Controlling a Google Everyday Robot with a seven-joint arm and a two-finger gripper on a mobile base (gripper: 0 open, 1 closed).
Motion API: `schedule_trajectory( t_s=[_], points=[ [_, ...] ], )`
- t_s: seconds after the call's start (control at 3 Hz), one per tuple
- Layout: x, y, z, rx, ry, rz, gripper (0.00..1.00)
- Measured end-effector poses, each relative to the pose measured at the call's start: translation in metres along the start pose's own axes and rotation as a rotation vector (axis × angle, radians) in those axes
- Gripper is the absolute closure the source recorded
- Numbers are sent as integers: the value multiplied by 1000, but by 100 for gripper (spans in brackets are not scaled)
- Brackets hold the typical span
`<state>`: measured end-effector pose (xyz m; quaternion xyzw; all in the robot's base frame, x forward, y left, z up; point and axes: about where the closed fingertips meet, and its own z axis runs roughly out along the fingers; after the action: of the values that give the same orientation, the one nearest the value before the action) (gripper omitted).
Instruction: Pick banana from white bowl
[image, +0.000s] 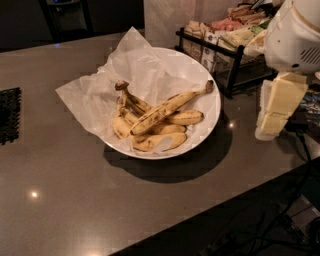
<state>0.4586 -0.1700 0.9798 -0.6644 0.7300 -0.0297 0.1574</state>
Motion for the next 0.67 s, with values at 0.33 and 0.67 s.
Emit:
schedule_trajectory(
  t_s=[0.33, 0.67],
  points=[
    [-34, -9, 6, -17, -24, -104, 0],
    [-68, -17, 13, -32, -51, -203, 0]
  ],
)
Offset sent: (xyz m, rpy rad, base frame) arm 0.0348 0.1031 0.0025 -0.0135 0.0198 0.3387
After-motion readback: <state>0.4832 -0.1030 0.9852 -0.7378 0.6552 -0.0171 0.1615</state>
